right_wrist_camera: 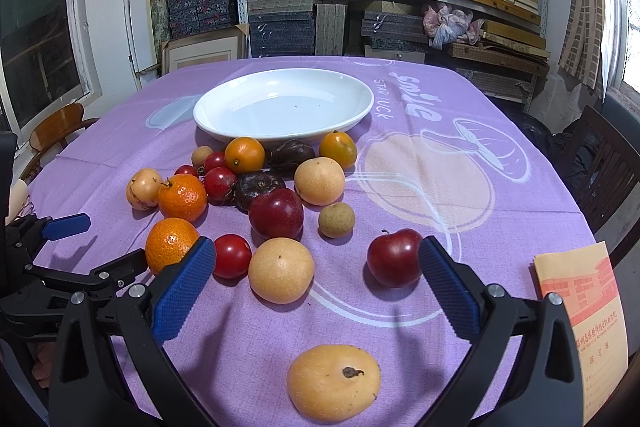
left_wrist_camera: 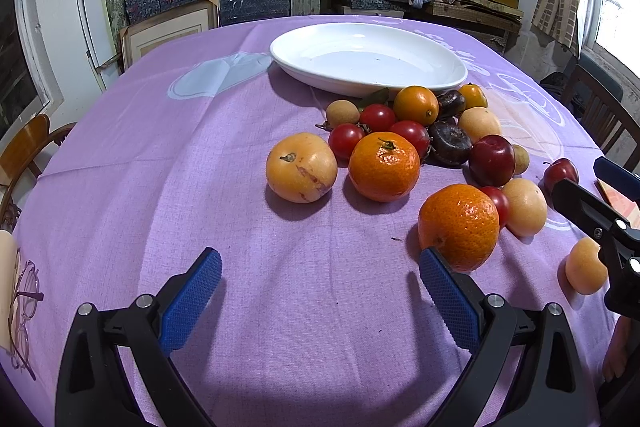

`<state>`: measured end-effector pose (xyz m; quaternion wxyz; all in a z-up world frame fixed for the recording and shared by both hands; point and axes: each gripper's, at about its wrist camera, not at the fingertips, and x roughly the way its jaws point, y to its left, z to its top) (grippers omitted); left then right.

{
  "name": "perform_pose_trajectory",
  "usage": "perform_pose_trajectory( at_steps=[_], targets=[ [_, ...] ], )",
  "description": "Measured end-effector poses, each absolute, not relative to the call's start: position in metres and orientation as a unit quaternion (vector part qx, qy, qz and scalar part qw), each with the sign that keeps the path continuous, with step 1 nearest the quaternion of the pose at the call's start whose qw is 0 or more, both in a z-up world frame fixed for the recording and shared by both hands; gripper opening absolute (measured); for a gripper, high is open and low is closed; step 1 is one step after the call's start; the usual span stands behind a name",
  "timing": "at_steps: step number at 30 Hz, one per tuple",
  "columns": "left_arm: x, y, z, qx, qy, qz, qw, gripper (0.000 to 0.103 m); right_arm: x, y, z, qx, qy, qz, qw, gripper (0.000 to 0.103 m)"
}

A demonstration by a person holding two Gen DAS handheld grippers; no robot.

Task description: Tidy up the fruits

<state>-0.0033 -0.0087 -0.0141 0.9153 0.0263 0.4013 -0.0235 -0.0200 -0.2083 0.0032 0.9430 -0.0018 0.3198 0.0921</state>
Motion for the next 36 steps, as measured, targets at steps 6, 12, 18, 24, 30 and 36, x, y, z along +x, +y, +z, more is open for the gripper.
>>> perform_pose_trajectory(
  at_steps=[6,12,18,24,30,36],
  targets=[
    [-0.003,-0.009,-0.014,0.026,0.401,-0.024,0.915,0.100,-0.020,-0.208,0.003,-0.002,0.320,0.092,0.943,0.099],
    [-0.003,-0.008,-0.014,0.026,0.402,-0.024,0.915,0.100,-0.020,-0.208,0.004,-0.002,0.320,0.092,0.943,0.099],
    [-0.003,-0.007,-0.016,0.024,0.401,-0.023,0.916,0.100,-0.023,-0.211,0.004,0.006,0.321,0.101,0.942,0.099],
    [0.000,-0.001,-0.018,-0.004,0.415,-0.040,0.909,0.100,-0.032,-0.229,0.001,0.049,0.330,0.117,0.936,0.099],
    [0.014,0.007,-0.014,-0.027,0.429,-0.066,0.900,0.100,-0.040,-0.241,0.004,0.057,0.324,0.097,0.939,0.099],
    [0.046,0.027,-0.013,-0.038,0.430,-0.030,0.901,0.098,-0.040,-0.249,0.004,0.073,0.326,0.100,0.937,0.099]
  ],
)
